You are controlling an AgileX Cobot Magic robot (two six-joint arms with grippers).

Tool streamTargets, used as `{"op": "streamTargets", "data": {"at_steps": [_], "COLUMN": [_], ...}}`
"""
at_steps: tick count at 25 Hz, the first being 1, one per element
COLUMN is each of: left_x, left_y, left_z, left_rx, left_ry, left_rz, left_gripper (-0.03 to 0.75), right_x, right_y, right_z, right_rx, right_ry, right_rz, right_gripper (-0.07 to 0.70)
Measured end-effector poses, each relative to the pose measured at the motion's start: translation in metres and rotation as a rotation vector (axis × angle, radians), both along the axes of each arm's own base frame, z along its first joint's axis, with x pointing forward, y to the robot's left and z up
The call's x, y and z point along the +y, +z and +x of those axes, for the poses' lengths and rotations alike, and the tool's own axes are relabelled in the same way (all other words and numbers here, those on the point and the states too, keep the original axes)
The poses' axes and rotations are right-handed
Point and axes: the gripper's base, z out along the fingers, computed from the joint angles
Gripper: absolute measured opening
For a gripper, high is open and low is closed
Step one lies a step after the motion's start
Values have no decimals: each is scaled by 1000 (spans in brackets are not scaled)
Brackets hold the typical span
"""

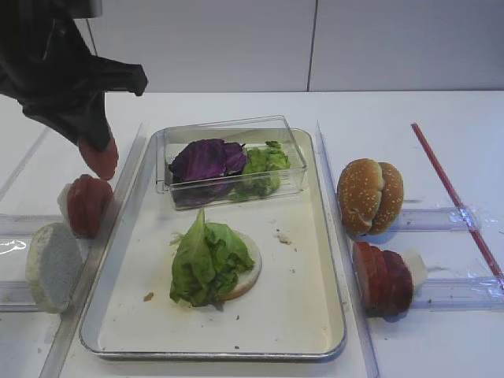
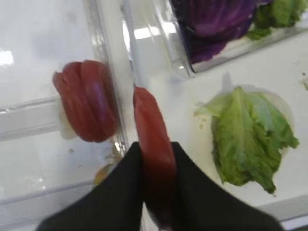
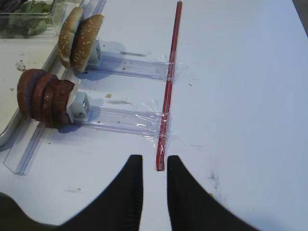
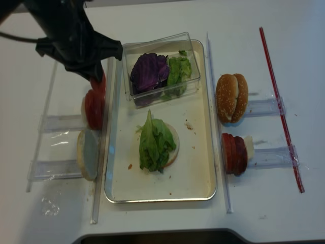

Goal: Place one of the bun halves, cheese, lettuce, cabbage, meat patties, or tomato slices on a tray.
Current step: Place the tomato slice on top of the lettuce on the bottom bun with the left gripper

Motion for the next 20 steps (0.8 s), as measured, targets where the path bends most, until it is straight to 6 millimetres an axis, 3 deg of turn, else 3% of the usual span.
{"op": "streamTargets", "data": {"at_steps": [8,20], "left_x": [-11,-29], "left_y": [7,-33], "left_z": [-29,-52], "left_rx": [47,163], "left_ry": [-98,-367], "left_rz": [-198,-407], "left_gripper": [94,93], "right_x": [0,0], "right_y": [0,0], "right_z": [0,0], "right_rx": [0,0], "right_ry": [0,0], "right_rz": [0,0], "right_gripper": [159,159]}}
